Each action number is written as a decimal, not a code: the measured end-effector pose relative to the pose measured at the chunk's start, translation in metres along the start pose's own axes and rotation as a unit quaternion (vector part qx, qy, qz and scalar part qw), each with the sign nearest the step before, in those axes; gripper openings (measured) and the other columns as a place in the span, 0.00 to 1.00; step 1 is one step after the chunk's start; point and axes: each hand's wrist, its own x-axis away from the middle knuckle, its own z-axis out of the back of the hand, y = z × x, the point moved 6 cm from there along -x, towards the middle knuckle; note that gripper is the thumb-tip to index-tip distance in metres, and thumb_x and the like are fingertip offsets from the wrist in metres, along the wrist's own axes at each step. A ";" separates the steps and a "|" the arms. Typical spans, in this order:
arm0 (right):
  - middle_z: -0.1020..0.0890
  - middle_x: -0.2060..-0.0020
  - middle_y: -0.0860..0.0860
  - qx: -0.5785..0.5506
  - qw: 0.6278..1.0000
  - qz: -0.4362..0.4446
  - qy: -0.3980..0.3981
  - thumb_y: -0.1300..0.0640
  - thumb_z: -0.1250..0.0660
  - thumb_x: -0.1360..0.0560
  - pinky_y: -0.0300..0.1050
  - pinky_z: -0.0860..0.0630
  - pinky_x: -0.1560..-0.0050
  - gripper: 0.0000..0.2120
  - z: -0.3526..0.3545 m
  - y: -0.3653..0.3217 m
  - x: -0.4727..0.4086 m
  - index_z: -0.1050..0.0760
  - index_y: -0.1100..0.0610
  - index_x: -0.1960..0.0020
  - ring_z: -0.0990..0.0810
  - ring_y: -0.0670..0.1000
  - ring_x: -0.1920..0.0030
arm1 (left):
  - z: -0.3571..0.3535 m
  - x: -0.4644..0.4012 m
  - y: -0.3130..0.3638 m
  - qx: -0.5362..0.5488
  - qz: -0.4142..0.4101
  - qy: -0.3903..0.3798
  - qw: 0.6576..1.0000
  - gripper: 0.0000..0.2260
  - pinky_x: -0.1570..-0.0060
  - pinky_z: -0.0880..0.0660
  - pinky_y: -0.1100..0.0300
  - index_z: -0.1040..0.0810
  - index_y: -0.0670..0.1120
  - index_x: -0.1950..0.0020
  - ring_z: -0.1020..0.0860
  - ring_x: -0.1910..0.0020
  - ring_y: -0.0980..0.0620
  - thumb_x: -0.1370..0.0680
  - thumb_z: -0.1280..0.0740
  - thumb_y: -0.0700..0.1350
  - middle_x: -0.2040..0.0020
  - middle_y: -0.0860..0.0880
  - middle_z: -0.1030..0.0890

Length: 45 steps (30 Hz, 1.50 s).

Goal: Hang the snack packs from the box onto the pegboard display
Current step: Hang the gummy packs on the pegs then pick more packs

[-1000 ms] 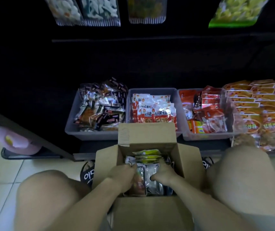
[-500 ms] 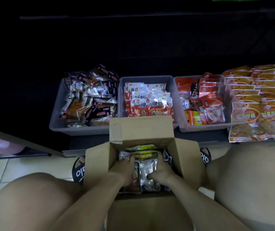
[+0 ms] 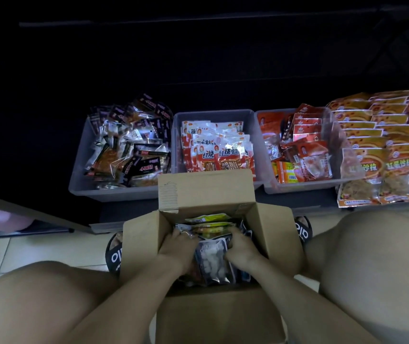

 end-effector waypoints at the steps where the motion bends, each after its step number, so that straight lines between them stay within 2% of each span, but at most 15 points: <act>1: 0.22 0.57 0.53 0.010 1.000 0.006 -0.001 0.68 0.37 0.25 0.43 0.29 0.61 0.32 0.001 -0.001 0.002 0.35 0.55 0.23 0.23 0.54 0.57 | 0.006 0.005 0.002 -0.031 -0.013 0.017 0.999 0.25 0.27 0.36 0.50 0.32 0.48 0.21 0.36 0.23 0.40 0.18 0.32 0.44 0.23 0.43 0.30; 4: 0.18 0.50 0.56 0.055 0.998 0.037 0.002 0.69 0.39 0.24 0.46 0.26 0.60 0.30 0.003 -0.008 0.010 0.34 0.56 0.24 0.20 0.58 0.52 | 0.010 0.025 -0.002 -0.084 -0.048 0.019 0.995 0.19 0.41 0.25 0.50 0.26 0.50 0.27 0.23 0.33 0.39 0.17 0.36 0.38 0.32 0.43 0.22; 6: 0.18 0.44 0.61 0.108 0.992 0.059 0.003 0.70 0.40 0.23 0.48 0.25 0.56 0.28 0.002 -0.014 0.018 0.34 0.57 0.25 0.18 0.62 0.46 | 0.012 0.040 -0.010 -0.101 -0.064 0.033 0.992 0.16 0.47 0.23 0.50 0.23 0.50 0.32 0.20 0.39 0.39 0.18 0.37 0.38 0.36 0.45 0.19; 10: 0.18 0.48 0.59 0.193 0.974 0.120 0.003 0.69 0.36 0.27 0.47 0.23 0.55 0.18 -0.006 -0.023 0.034 0.26 0.54 0.40 0.17 0.62 0.47 | 0.021 0.070 -0.020 -0.091 -0.092 0.102 0.986 0.18 0.48 0.23 0.50 0.23 0.53 0.32 0.19 0.42 0.41 0.19 0.38 0.37 0.40 0.48 0.18; 13: 0.19 0.47 0.59 0.280 0.946 0.160 -0.020 0.66 0.34 0.27 0.48 0.24 0.53 0.11 -0.016 -0.028 0.047 0.26 0.55 0.47 0.18 0.62 0.47 | 0.023 0.091 -0.022 -0.074 -0.110 0.147 0.980 0.25 0.47 0.25 0.50 0.27 0.54 0.28 0.20 0.41 0.42 0.22 0.36 0.34 0.40 0.48 0.19; 15: 0.19 0.45 0.59 0.314 0.933 0.173 -0.021 0.66 0.34 0.27 0.48 0.23 0.51 0.11 -0.017 -0.029 0.052 0.25 0.58 0.46 0.19 0.62 0.44 | 0.019 0.099 -0.024 -0.055 -0.125 0.174 0.975 0.27 0.49 0.24 0.51 0.26 0.54 0.29 0.19 0.43 0.42 0.25 0.33 0.34 0.43 0.49 0.18; 18: 0.19 0.40 0.58 0.378 0.912 0.160 0.003 0.66 0.33 0.26 0.50 0.22 0.43 0.15 -0.007 -0.026 0.054 0.21 0.58 0.40 0.20 0.61 0.39 | 0.018 0.100 -0.027 -0.062 -0.134 0.200 0.969 0.21 0.62 0.23 0.54 0.20 0.53 0.44 0.17 0.56 0.44 0.33 0.26 0.35 0.55 0.51 0.17; 24: 0.21 0.37 0.57 0.428 0.892 0.144 0.013 0.68 0.33 0.24 0.51 0.21 0.39 0.15 0.000 -0.016 0.050 0.20 0.60 0.39 0.21 0.58 0.37 | 0.018 0.090 -0.025 -0.031 -0.143 0.206 0.967 0.12 0.52 0.21 0.49 0.23 0.50 0.46 0.20 0.52 0.42 0.26 0.34 0.35 0.52 0.48 0.18; 26: 0.24 0.34 0.58 0.451 0.879 0.158 0.007 0.67 0.33 0.24 0.53 0.23 0.35 0.18 -0.005 -0.016 0.047 0.22 0.61 0.35 0.25 0.59 0.32 | 0.017 0.087 -0.023 -0.016 -0.150 0.205 0.967 0.10 0.56 0.21 0.50 0.24 0.49 0.51 0.20 0.55 0.41 0.28 0.34 0.35 0.56 0.47 0.18; 29: 0.26 0.33 0.57 0.486 0.853 0.189 0.008 0.60 0.31 0.23 0.52 0.29 0.31 0.20 -0.011 -0.023 0.042 0.24 0.59 0.32 0.29 0.58 0.30 | 0.017 0.082 -0.019 -0.024 -0.147 0.188 0.971 0.10 0.61 0.24 0.53 0.24 0.50 0.53 0.19 0.57 0.43 0.30 0.30 0.37 0.59 0.49 0.19; 32: 0.27 0.32 0.57 0.518 0.828 0.216 0.012 0.53 0.31 0.23 0.51 0.34 0.30 0.23 -0.016 -0.032 0.035 0.26 0.57 0.29 0.32 0.58 0.29 | 0.021 0.080 -0.014 -0.046 -0.172 0.200 0.963 0.16 0.71 0.30 0.61 0.23 0.53 0.59 0.21 0.68 0.50 0.40 0.22 0.40 0.67 0.54 0.21; 34: 0.27 0.31 0.57 0.518 0.826 0.222 0.008 0.50 0.32 0.22 0.51 0.35 0.30 0.25 -0.020 -0.035 0.029 0.28 0.54 0.27 0.33 0.58 0.29 | 0.023 0.081 -0.011 -0.034 -0.173 0.209 0.962 0.13 0.69 0.27 0.60 0.19 0.52 0.54 0.19 0.65 0.48 0.35 0.23 0.41 0.64 0.53 0.19; 38: 0.27 0.31 0.56 0.495 0.844 0.207 0.007 0.48 0.35 0.22 0.51 0.37 0.30 0.27 -0.020 -0.033 0.016 0.33 0.49 0.24 0.33 0.58 0.29 | 0.025 0.073 -0.007 -0.008 -0.149 0.188 0.971 0.11 0.46 0.23 0.49 0.22 0.48 0.36 0.20 0.44 0.41 0.18 0.37 0.44 0.43 0.46 0.17; 41: 0.26 0.31 0.54 0.470 0.867 0.164 -0.019 0.46 0.36 0.22 0.51 0.39 0.30 0.26 -0.019 -0.029 0.007 0.32 0.46 0.25 0.31 0.57 0.29 | 0.026 0.068 -0.004 -0.003 -0.142 0.165 0.976 0.11 0.45 0.24 0.49 0.24 0.48 0.35 0.22 0.41 0.40 0.16 0.39 0.48 0.40 0.45 0.19; 45: 0.24 0.34 0.52 0.485 0.858 0.168 -0.028 0.45 0.35 0.23 0.52 0.42 0.27 0.23 -0.017 -0.034 0.001 0.27 0.46 0.29 0.31 0.56 0.29 | 0.029 0.064 0.000 0.033 -0.144 0.136 0.980 0.15 0.48 0.23 0.49 0.27 0.48 0.31 0.21 0.40 0.42 0.15 0.38 0.52 0.37 0.46 0.22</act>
